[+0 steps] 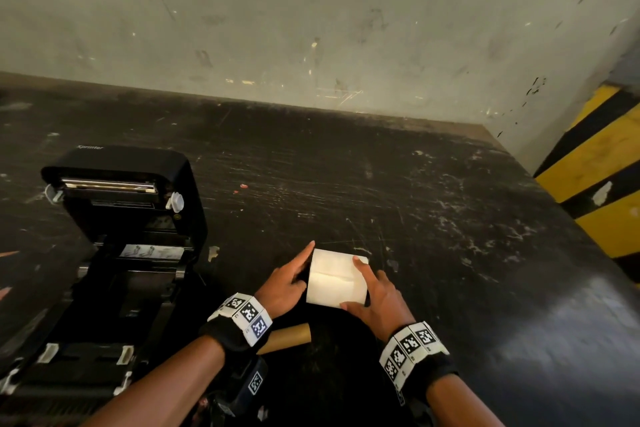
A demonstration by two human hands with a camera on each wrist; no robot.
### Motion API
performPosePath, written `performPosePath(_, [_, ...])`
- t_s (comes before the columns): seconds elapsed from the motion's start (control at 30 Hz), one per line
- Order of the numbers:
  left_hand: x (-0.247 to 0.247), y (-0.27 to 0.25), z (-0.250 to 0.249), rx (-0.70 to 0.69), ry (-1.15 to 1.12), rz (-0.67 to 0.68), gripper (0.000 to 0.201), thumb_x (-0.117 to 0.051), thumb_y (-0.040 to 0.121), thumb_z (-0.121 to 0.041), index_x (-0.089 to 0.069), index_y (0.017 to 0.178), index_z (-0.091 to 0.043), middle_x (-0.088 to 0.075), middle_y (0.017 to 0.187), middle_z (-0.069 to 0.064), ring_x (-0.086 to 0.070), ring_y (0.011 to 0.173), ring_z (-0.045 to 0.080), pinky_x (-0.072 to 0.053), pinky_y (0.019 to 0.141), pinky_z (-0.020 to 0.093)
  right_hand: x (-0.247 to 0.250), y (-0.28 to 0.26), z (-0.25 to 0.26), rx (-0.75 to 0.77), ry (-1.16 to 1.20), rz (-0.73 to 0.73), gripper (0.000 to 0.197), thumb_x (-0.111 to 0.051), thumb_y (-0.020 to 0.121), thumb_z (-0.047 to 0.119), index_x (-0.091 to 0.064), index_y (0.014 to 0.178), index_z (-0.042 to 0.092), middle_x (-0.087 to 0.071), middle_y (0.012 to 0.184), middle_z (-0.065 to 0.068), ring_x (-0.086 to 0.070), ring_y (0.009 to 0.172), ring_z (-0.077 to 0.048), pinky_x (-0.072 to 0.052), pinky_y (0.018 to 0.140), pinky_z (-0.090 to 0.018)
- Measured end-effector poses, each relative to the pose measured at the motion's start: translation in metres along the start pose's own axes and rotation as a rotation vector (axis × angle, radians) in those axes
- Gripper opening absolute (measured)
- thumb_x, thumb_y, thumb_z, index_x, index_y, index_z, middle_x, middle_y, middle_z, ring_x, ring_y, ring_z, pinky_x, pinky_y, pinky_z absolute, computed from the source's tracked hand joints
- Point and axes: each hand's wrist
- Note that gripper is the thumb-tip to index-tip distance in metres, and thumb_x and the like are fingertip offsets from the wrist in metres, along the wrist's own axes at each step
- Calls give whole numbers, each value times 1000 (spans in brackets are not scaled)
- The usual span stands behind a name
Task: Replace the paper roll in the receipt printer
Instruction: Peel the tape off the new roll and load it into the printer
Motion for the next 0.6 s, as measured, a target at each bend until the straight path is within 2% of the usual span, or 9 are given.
performPosePath(0.07, [-2,-3,-2,1,87,36,80,-49,84,-5,-15,138,-52,-38,148,1,-38,133,23,-33,112,47,1,0,1,0,5,6,85,-64,82,43,-7,145,39,-40,138,-11,-46,122,-30,-43,104,-45])
performPosePath(0.13, [-2,-4,-3,13,137,45,80,-56,75,-20,-17,131,-62,-45,141,6,-48,123,23,-45,102,46,1,-1,1,3,34,7,85,-65,82,40,-8,145,39,-42,138,-11,-46,122,-29,-42,104,-45])
performPosePath(0.2, [-2,-4,-4,56,186,31,80,-60,64,-40,-16,121,-73,-48,136,8,-48,121,25,-46,100,46,1,-2,0,14,72,-4,85,-67,81,37,-10,145,38,-44,137,-11,-48,121,-28,-43,104,-45])
performPosePath(0.23, [-3,-5,-7,73,233,13,80,-63,63,-46,-16,122,-72,-47,136,8,-45,123,27,-43,102,46,1,-2,1,20,79,-11,85,-68,81,36,-11,145,38,-45,135,-11,-49,120,-28,-43,103,-45])
performPosePath(0.3, [-6,-5,-13,96,339,-10,86,-70,65,-53,-16,132,-58,-44,137,10,-40,126,31,-39,103,45,2,-2,2,27,64,-22,84,-68,81,36,-13,144,37,-47,133,-12,-51,117,-29,-45,101,-46])
performPosePath(0.4, [-10,-6,-22,92,395,-2,90,-72,72,-46,-15,141,-41,-46,135,12,-43,124,31,-39,99,41,6,0,3,17,15,-9,84,-68,79,38,-14,144,36,-47,134,-12,-51,118,-30,-46,101,-45])
performPosePath(0.47, [-10,-6,-24,92,399,-11,86,-71,75,-41,-16,140,-38,-46,134,13,-44,123,30,-39,99,40,9,2,3,10,-1,11,86,-70,78,39,-15,143,35,-46,136,-11,-50,121,-30,-45,102,-44])
performPosePath(0.6, [-7,-3,-19,102,388,-5,82,-72,74,-40,-20,137,-42,-45,131,11,-43,121,28,-39,100,41,10,4,3,11,51,31,85,-72,77,35,-17,142,35,-44,139,-10,-46,124,-28,-43,104,-43])
Point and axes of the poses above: each hand's wrist, its own y-axis towards the middle knuckle, its own x-axis out of the back of the hand, z = x × y
